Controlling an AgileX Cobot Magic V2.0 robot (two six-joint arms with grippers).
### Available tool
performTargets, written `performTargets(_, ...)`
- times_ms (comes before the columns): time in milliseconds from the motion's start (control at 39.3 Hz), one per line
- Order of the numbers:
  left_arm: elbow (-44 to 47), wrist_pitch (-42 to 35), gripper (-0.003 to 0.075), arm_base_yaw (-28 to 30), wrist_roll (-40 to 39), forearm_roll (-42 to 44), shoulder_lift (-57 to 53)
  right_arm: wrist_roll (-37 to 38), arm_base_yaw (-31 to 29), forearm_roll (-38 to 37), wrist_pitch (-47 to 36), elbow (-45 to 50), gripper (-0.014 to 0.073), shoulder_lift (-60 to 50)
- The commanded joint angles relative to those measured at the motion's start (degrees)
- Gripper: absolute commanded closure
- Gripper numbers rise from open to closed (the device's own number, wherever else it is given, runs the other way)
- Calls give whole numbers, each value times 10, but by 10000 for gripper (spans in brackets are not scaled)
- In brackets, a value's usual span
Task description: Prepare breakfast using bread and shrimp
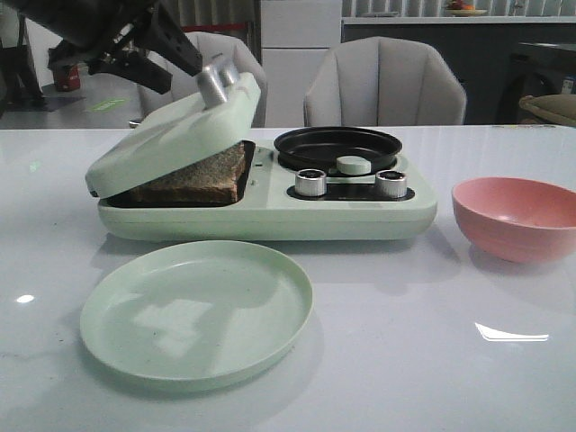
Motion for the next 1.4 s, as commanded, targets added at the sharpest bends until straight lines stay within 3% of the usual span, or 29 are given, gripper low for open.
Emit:
performTargets(0, -20, -7, 376, -6, 1, -11, -31, -2, -1, -1, -49, -14, -17, 5)
performTargets(229, -67, 15, 376, -5, -61, 157, -77, -2, -1, -1, -49, -14, -17, 5)
performTargets(306, -84, 15, 376, -5, -113, 235, -101, -2, -1, -1, -49, -14, -17, 5)
performTargets(484, -108, 20, 376, -5, -276, 510, -169, -2, -1, -1, -49, -14, -17, 5)
performTargets(662, -108, 57, 399, -5, -385, 679, -233, -2, -1, -1, -49, -14, -17, 5)
performTargets(840, -104, 104, 410, -5, -393, 698, -289, -2, -1, -1, -49, -14, -17, 5)
performTargets(993, -59, 102, 410, -5, -393, 686, -351, -2, -1, -1, -49, -14, -17, 5)
performTargets(1375, 162, -15, 410, -5, -394, 614, -558, -2, -1, -1, -49, -14, -17, 5)
